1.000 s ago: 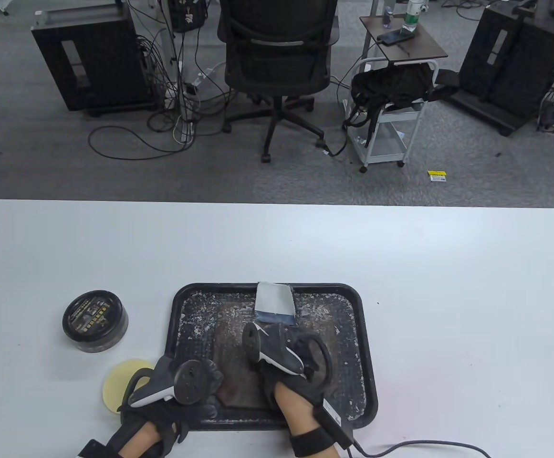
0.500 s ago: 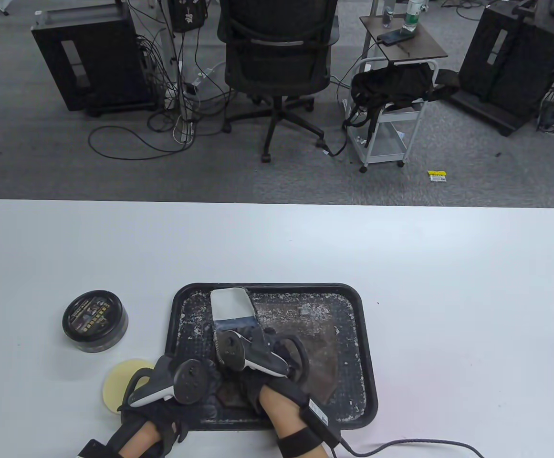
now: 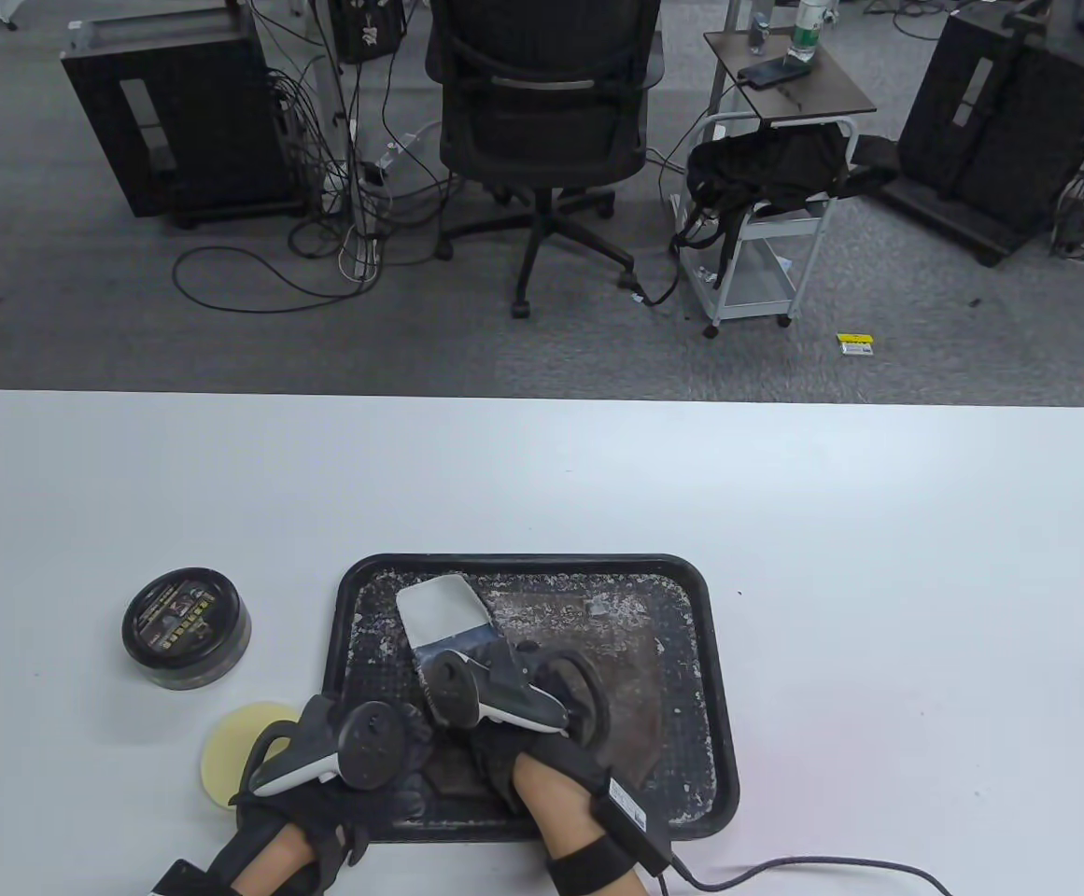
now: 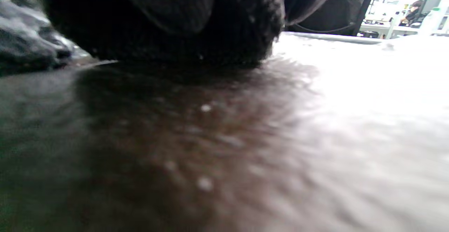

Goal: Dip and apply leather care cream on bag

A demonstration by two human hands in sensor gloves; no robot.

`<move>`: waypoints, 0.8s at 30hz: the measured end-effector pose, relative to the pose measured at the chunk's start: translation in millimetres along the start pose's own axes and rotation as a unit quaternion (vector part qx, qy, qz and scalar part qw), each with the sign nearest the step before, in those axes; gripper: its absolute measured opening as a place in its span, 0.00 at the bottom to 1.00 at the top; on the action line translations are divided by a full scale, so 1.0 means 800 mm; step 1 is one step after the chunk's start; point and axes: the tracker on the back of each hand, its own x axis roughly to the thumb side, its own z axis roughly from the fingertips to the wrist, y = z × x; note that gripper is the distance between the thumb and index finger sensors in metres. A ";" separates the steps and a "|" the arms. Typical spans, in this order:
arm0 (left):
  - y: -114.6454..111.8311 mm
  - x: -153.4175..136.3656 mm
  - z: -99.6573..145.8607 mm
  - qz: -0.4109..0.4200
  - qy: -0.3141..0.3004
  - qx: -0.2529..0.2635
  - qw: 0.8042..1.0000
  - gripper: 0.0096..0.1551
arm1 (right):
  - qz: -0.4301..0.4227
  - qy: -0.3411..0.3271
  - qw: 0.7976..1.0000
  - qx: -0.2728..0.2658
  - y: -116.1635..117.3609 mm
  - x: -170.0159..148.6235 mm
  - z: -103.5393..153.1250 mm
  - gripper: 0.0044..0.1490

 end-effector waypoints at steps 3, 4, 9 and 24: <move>0.000 0.000 0.000 -0.003 0.001 0.000 1.000 0.39 | 0.008 0.020 1.000 0.014 -0.001 -0.013 0.005 0.35; 0.000 0.000 0.000 -0.003 0.001 0.000 1.000 0.39 | 0.011 0.025 0.999 0.018 -0.002 -0.018 0.006 0.35; 0.000 0.000 0.000 -0.005 0.002 -0.001 1.000 0.39 | 0.016 0.052 0.998 0.035 -0.003 -0.044 0.017 0.35; -0.001 0.001 0.000 -0.004 0.004 -0.008 1.000 0.40 | 0.038 0.152 0.986 0.059 -0.009 -0.123 0.057 0.35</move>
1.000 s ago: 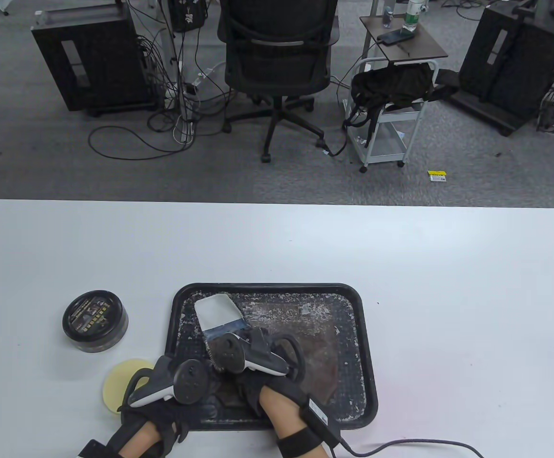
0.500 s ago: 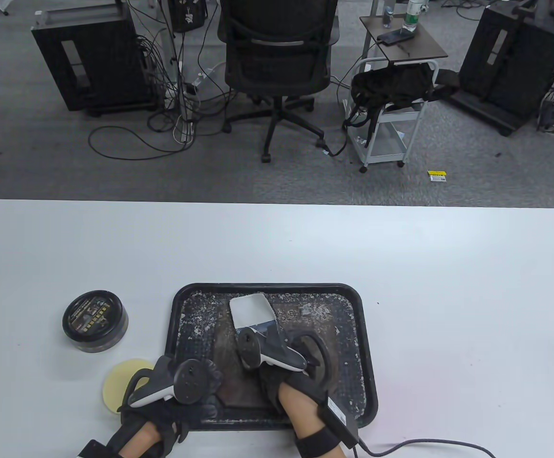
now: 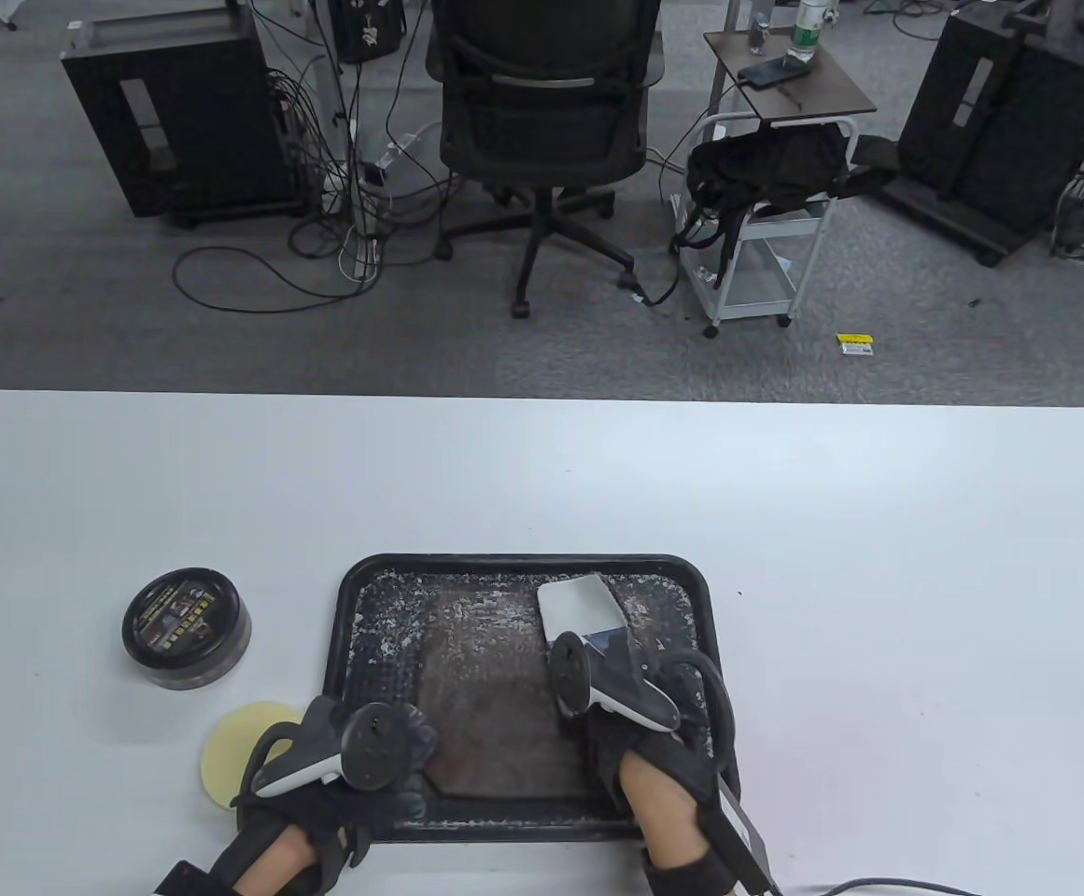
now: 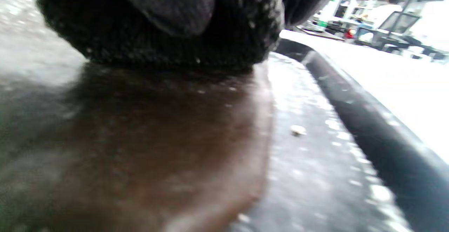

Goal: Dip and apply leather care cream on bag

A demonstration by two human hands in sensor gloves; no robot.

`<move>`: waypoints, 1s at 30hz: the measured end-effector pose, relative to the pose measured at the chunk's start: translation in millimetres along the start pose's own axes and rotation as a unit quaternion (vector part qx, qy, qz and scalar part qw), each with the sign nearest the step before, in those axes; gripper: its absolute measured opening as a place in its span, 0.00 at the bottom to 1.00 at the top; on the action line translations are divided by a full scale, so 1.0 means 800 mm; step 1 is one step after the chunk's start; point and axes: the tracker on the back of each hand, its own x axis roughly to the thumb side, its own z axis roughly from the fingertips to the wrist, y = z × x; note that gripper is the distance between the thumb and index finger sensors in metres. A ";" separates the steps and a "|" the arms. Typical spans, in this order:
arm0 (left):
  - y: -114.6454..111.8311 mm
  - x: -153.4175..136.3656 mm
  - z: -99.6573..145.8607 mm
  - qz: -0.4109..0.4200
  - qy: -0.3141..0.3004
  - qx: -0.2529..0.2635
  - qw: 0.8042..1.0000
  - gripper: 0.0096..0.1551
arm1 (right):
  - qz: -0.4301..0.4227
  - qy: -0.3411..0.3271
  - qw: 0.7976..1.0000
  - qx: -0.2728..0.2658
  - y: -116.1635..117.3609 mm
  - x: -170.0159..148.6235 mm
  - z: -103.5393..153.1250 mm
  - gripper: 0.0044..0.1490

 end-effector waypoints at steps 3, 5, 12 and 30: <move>0.000 0.000 0.000 0.000 0.000 -0.002 1.000 0.40 | -0.012 0.040 0.999 0.019 -0.001 -0.015 0.002 0.35; 0.000 0.000 0.000 0.001 0.000 -0.003 1.000 0.40 | -0.016 0.058 0.998 0.028 0.000 -0.022 0.004 0.35; -0.002 0.000 0.000 -0.008 -0.005 0.001 1.000 0.41 | -0.054 0.060 0.996 0.036 0.007 -0.031 0.009 0.36; -0.005 0.000 -0.001 0.003 -0.014 0.005 1.000 0.54 | -0.003 -0.069 0.997 -0.028 -0.001 0.094 0.016 0.35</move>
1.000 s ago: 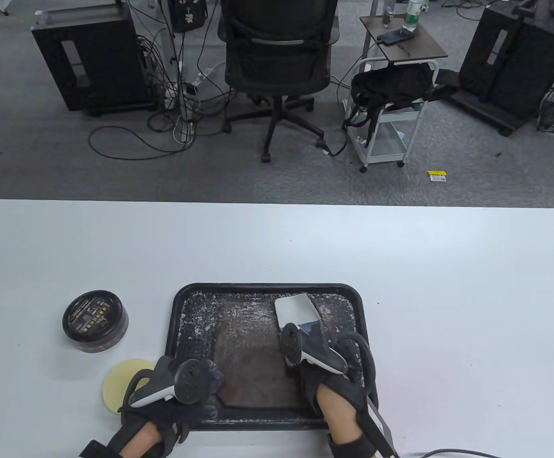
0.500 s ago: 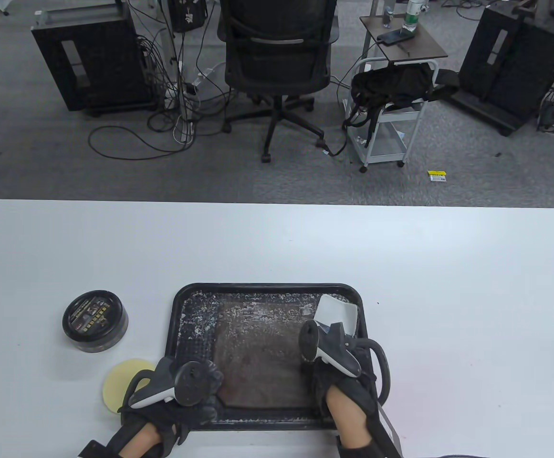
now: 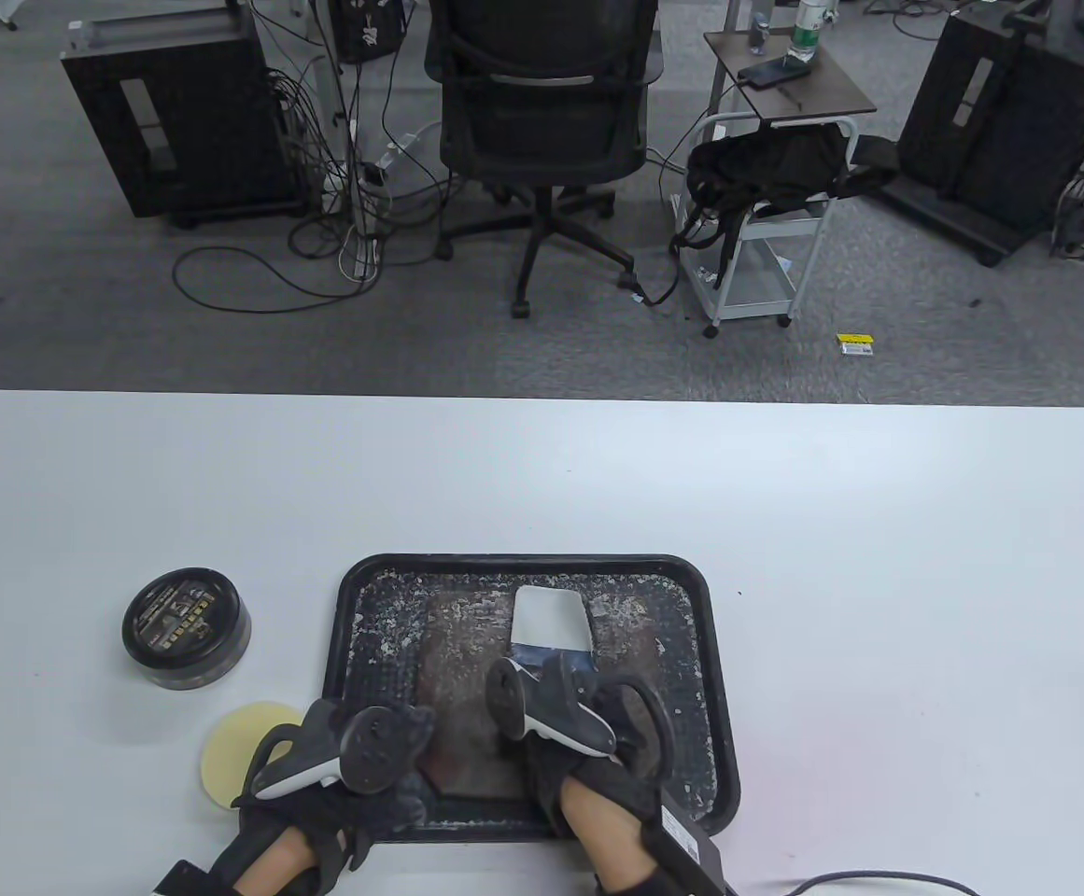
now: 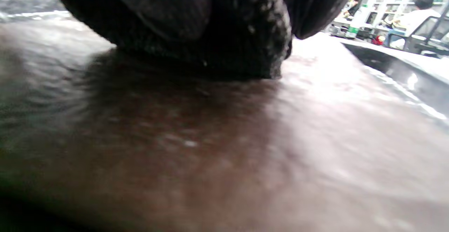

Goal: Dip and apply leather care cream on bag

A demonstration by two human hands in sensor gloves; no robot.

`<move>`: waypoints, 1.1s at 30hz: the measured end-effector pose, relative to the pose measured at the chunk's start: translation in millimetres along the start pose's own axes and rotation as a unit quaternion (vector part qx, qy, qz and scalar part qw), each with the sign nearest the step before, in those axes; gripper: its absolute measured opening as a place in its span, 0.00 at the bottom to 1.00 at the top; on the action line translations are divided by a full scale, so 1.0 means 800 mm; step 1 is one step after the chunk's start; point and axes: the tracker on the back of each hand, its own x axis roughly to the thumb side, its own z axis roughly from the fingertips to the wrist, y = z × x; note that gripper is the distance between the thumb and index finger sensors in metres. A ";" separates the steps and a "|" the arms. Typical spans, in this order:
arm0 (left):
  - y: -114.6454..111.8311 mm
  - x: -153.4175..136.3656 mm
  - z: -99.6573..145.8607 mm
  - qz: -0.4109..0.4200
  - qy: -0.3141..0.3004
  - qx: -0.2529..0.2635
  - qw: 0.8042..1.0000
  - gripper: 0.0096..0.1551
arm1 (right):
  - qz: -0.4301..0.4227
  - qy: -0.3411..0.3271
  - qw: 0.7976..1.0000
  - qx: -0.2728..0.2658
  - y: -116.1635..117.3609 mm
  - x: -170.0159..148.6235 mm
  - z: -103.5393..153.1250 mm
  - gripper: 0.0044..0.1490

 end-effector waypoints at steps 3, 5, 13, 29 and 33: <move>0.000 0.000 0.000 0.001 0.000 0.001 1.000 0.55 | 0.000 -0.025 1.000 -0.012 0.000 0.018 -0.004 0.35; 0.000 0.000 0.000 0.003 -0.002 0.004 1.000 0.56 | -0.016 -0.044 0.999 -0.018 0.001 0.028 -0.006 0.35; 0.000 0.000 -0.001 0.002 0.000 0.004 1.000 0.57 | -0.099 -0.126 0.987 -0.030 0.004 0.054 -0.011 0.35; -0.001 0.000 0.000 0.000 0.008 -0.005 1.000 0.56 | -0.055 -0.114 0.991 0.036 -0.003 0.023 -0.006 0.34; -0.001 0.000 0.000 -0.001 0.008 -0.004 1.000 0.55 | -0.057 -0.077 0.993 0.068 -0.003 -0.003 -0.002 0.34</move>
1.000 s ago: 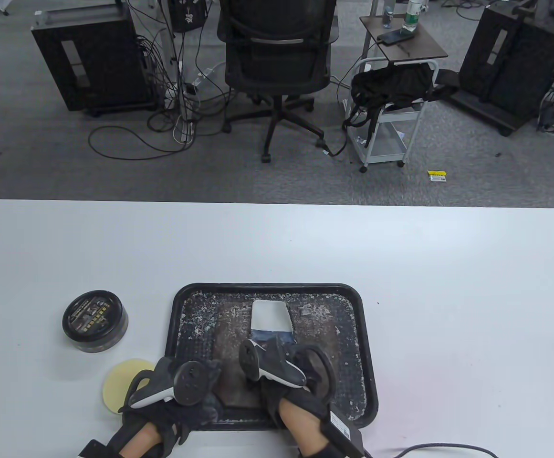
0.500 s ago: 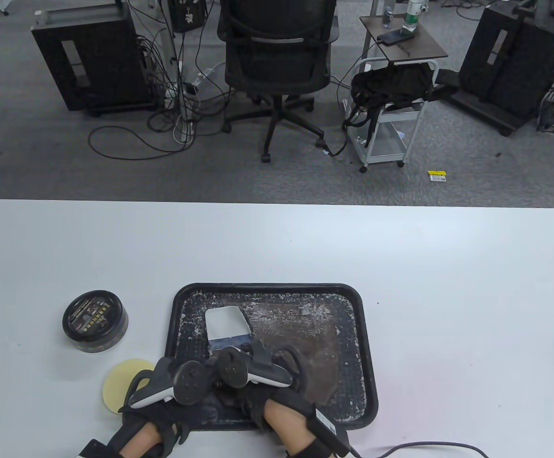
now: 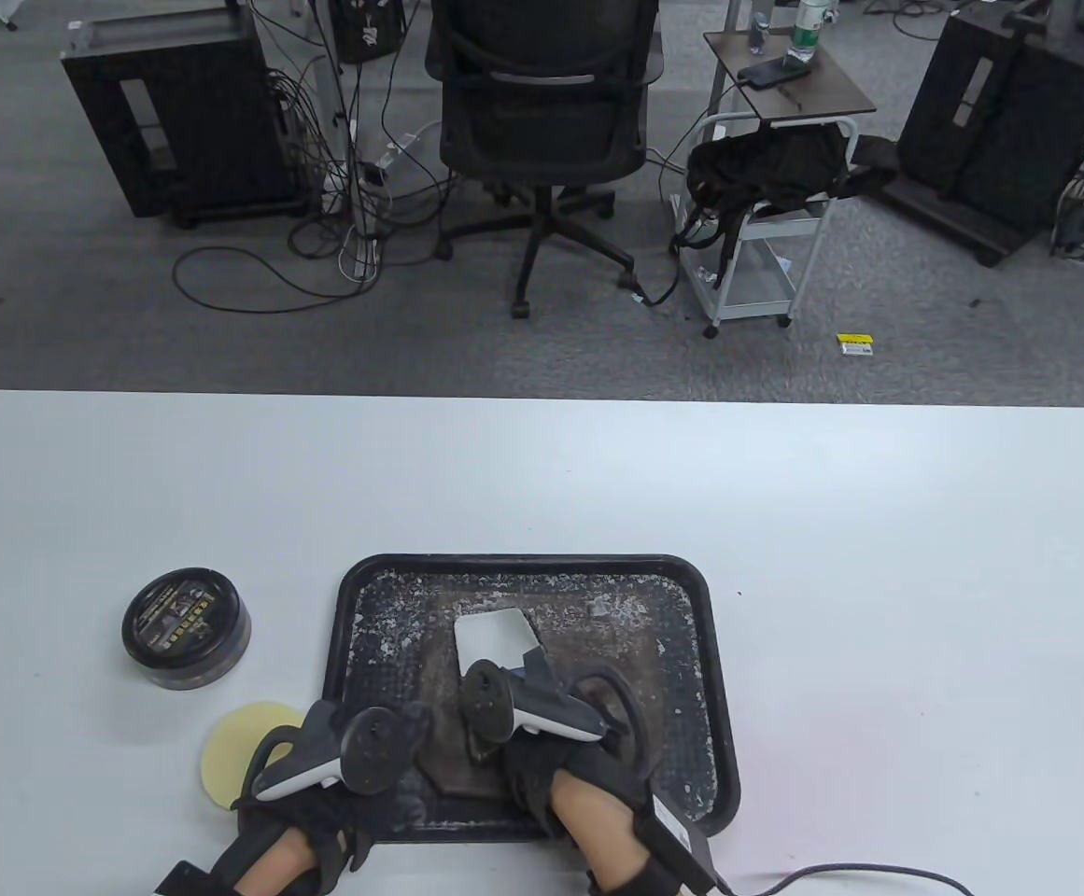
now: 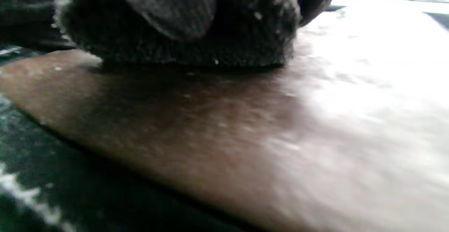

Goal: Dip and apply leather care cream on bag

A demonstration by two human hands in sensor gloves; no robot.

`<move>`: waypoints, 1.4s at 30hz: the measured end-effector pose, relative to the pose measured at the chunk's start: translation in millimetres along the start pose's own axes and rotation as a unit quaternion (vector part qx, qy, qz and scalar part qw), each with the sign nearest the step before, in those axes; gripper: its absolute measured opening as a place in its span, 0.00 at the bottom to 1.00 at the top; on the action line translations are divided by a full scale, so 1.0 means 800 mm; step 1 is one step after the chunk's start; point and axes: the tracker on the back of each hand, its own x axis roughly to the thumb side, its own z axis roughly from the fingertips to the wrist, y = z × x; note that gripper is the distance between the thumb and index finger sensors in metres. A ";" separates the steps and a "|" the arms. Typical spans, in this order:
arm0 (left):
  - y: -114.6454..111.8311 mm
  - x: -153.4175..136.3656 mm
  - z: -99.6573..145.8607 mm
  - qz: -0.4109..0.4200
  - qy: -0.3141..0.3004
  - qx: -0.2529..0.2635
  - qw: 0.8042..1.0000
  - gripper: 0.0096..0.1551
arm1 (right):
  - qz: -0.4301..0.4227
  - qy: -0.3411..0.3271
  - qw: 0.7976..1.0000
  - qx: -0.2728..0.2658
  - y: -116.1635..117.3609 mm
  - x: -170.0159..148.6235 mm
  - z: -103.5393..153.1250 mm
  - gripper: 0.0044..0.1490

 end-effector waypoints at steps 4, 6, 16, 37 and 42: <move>0.000 0.000 0.000 0.001 0.000 0.000 1.000 0.55 | -0.005 0.051 0.998 0.033 -0.005 -0.035 0.013 0.34; 0.000 0.000 0.000 0.001 0.000 -0.002 1.000 0.55 | -0.012 0.085 0.995 0.050 -0.009 -0.058 0.022 0.34; -0.001 0.000 0.000 0.001 0.001 -0.002 1.000 0.55 | -0.077 0.158 0.981 0.078 -0.008 -0.121 0.045 0.34; -0.001 0.001 -0.001 -0.004 0.003 -0.005 1.000 0.57 | 0.001 -0.011 1.000 -0.012 -0.002 0.016 0.022 0.34; 0.000 0.002 -0.001 -0.007 0.003 -0.006 1.000 0.57 | -0.004 -0.043 0.998 -0.037 0.002 0.040 0.016 0.34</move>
